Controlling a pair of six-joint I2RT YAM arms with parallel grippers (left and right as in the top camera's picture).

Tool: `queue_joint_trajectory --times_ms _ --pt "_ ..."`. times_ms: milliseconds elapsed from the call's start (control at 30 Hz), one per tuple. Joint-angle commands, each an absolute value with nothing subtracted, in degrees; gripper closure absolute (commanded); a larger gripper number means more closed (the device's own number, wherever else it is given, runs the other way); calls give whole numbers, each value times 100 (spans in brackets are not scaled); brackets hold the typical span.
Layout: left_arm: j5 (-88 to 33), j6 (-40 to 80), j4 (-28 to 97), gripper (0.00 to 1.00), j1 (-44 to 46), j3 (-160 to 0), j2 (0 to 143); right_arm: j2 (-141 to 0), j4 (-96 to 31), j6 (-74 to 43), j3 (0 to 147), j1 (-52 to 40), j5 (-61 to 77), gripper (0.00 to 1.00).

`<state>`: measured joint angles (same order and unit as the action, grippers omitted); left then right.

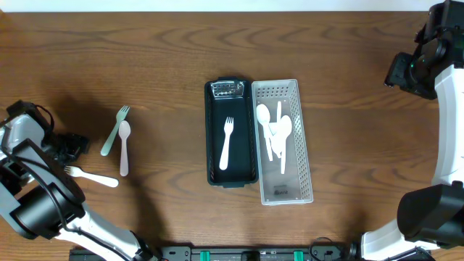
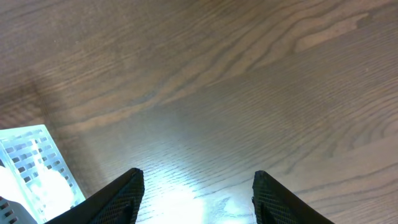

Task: Pack container
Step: 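Move the left gripper back left and grasp a second white fork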

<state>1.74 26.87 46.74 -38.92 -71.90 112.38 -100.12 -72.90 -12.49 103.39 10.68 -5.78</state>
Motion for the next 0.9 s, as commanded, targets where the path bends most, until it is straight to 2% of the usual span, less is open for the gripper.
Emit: queue_joint_trajectory --times_ms 0,100,133,300,367,700,867 --pt "145 2552 4589 2 -3883 -6820 11349 -10009 -7306 -1166 10326 1076 -556 41" --pt "145 2554 4469 0 -3883 -6639 11349 -10009 -7306 -1166 10326 1076 -558 40" --pt "145 2554 4462 2 -3883 -6589 11349 -10009 -7306 -1166 10326 1076 -556 40" --pt "145 2554 4491 27 -3883 -6482 11349 -10009 -7306 -1164 10326 1076 -556 40" --pt "145 2554 4512 33 -3883 -6482 11349 -10009 -7306 -1166 10326 1076 -556 40" --pt "148 2554 4574 53 -3883 -6482 11349 -10009 -7306 -1166 10326 1076 -556 40" --pt "148 2554 4569 59 -3883 -6482 11349 -10009 -7308 -1166 10326 1076 -556 39"
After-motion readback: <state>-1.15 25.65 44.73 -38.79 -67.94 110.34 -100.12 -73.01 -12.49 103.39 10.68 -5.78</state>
